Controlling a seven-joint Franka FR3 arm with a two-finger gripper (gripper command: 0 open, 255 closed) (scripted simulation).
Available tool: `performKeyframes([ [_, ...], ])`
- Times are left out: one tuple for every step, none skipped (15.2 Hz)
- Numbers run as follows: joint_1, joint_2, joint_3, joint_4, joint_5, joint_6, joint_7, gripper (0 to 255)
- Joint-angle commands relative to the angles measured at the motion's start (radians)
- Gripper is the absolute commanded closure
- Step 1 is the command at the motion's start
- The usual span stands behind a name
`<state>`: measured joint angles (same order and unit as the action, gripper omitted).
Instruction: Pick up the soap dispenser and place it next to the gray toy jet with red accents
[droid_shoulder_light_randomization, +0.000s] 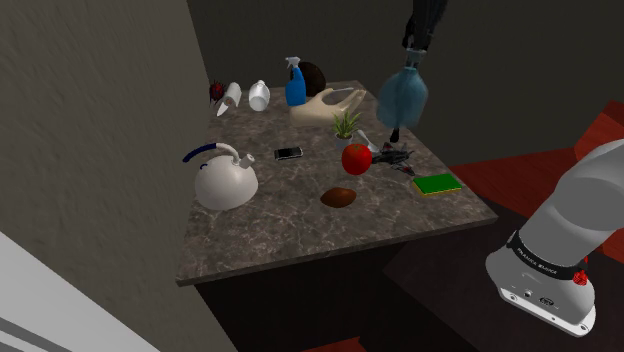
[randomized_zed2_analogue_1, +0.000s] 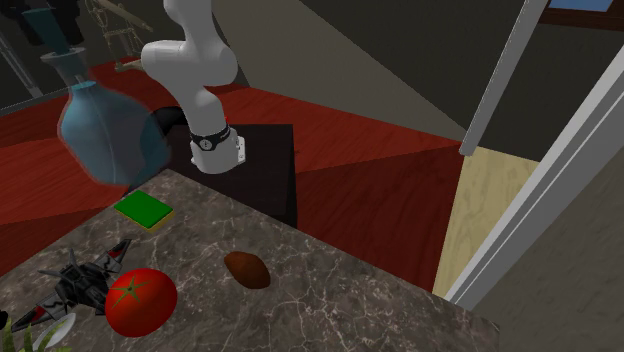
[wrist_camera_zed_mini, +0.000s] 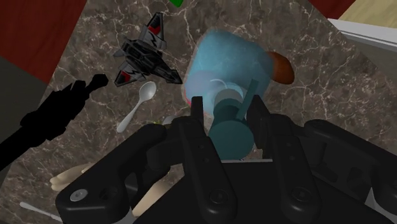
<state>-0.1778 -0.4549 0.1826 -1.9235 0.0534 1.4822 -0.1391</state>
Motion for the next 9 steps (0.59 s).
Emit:
performKeyframes([
  [0.001,-0.007,0.002,-0.037,0.002,0.031,0.001,255],
  [0.002,-0.012,0.002,-0.054,0.003,0.044,0.001,255],
  [0.002,-0.016,0.002,-0.072,0.003,0.057,0.0,255],
  [0.003,-0.02,0.003,-0.089,0.004,0.07,0.0,255],
  [0.003,-0.023,0.003,-0.105,0.005,0.083,0.0,255],
  [0.004,-0.027,0.003,-0.122,0.006,0.096,0.0,255],
  [0.004,-0.03,0.004,-0.138,0.006,0.109,-0.001,255],
  [0.005,-0.033,0.004,-0.154,0.007,0.122,-0.001,255],
  [0.005,-0.036,0.005,-0.17,0.008,0.135,-0.001,255],
])
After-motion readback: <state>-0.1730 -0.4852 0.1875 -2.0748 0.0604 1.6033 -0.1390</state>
